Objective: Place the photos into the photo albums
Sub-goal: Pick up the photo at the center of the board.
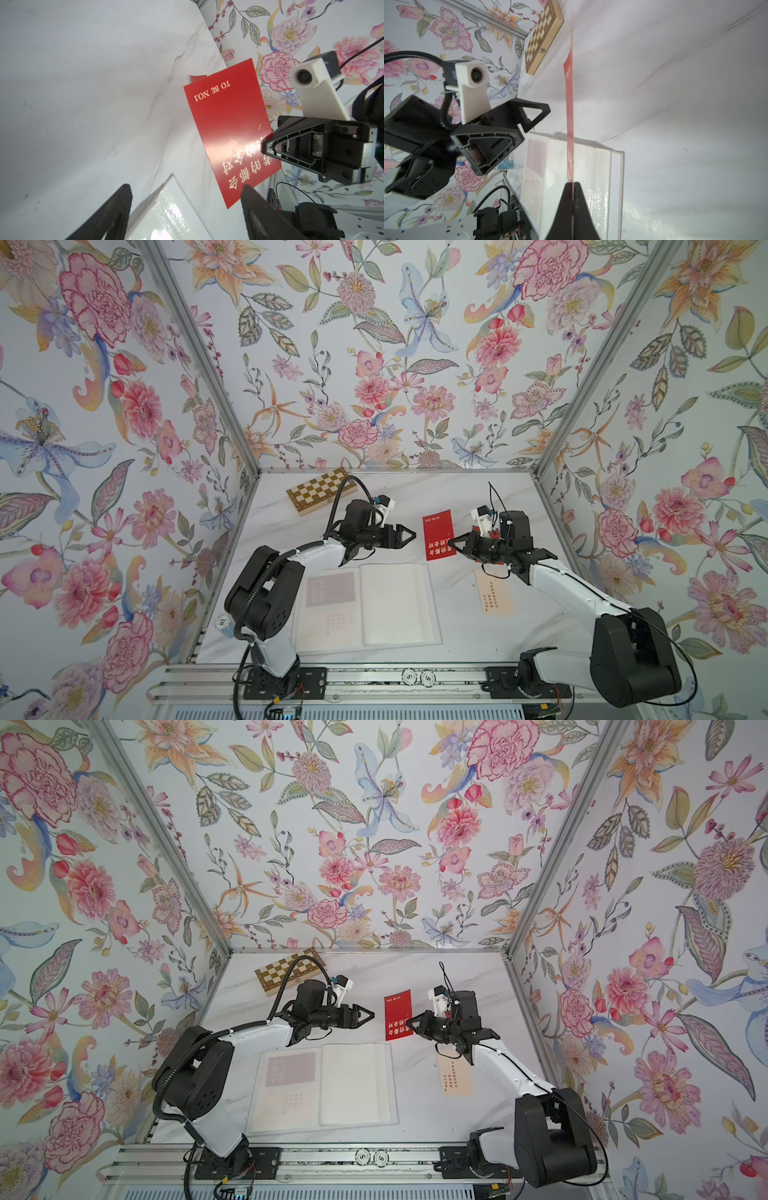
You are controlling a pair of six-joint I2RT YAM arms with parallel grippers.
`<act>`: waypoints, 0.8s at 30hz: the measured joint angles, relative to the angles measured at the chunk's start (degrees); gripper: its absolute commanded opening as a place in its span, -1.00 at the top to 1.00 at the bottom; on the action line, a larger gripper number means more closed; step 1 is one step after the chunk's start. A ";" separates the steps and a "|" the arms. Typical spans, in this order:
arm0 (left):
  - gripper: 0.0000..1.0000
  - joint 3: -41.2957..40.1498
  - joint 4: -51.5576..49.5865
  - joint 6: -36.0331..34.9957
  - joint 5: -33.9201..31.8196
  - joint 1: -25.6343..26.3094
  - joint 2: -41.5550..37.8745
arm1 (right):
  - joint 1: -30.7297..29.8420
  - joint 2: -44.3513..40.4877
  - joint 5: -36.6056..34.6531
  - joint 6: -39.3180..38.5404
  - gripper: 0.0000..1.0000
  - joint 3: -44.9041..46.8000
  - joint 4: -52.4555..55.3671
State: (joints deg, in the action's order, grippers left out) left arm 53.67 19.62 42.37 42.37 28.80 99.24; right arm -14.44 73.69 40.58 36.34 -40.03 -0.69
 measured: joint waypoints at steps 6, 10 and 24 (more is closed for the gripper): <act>-0.63 -6.43 2.56 1.31 2.43 -1.31 -3.15 | -6.23 -2.10 4.98 2.05 1.00 4.72 -5.90; -0.60 -8.31 2.89 1.16 3.04 -1.31 -6.34 | -10.38 -2.03 6.25 2.29 1.00 5.25 -8.20; -0.29 -13.31 4.94 1.66 7.91 -1.31 -11.85 | -10.88 2.58 10.01 2.32 1.00 6.14 -13.60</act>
State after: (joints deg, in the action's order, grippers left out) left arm 40.36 24.56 44.03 50.28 27.49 87.39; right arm -25.32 76.27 50.59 38.65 -33.89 -14.28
